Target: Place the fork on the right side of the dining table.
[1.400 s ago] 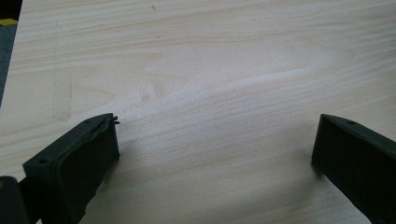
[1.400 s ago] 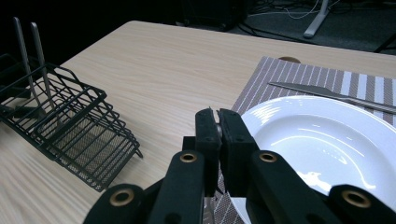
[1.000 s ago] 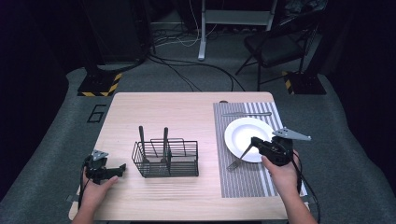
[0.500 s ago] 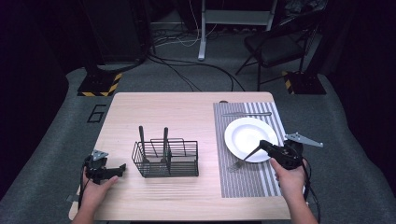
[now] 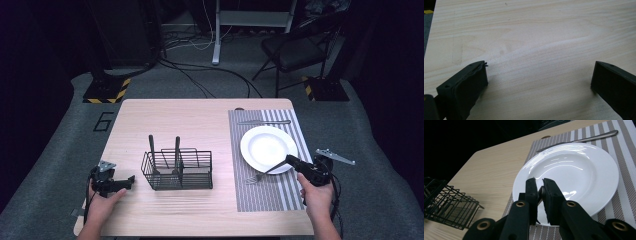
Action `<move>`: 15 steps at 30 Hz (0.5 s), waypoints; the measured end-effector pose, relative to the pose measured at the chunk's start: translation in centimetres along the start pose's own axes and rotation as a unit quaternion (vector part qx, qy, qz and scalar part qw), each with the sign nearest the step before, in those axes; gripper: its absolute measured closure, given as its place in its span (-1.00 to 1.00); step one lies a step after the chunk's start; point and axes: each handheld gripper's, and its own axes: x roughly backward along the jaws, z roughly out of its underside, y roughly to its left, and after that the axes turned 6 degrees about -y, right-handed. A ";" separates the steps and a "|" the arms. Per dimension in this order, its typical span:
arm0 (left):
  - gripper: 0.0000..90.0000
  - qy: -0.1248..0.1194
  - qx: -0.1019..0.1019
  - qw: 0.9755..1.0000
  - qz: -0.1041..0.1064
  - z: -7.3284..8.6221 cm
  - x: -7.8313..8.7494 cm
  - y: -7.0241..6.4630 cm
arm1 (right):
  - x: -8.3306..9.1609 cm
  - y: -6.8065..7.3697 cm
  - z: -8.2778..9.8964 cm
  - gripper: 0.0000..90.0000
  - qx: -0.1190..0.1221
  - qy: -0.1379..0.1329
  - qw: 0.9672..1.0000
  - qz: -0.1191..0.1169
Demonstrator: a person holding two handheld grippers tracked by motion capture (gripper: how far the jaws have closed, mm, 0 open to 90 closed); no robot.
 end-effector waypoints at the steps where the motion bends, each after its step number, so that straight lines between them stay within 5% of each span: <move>1: -0.99 0.000 0.000 1.000 0.000 0.0 0.0 0.0 | 0.0 0.0 0.0 0.82 0.000 0.000 1.000 0.000; 15: -0.99 0.000 -0.001 1.000 -0.001 0.0 0.0 0.0 | 0.2 -2.6 1.6 0.79 -0.073 -0.002 0.997 0.005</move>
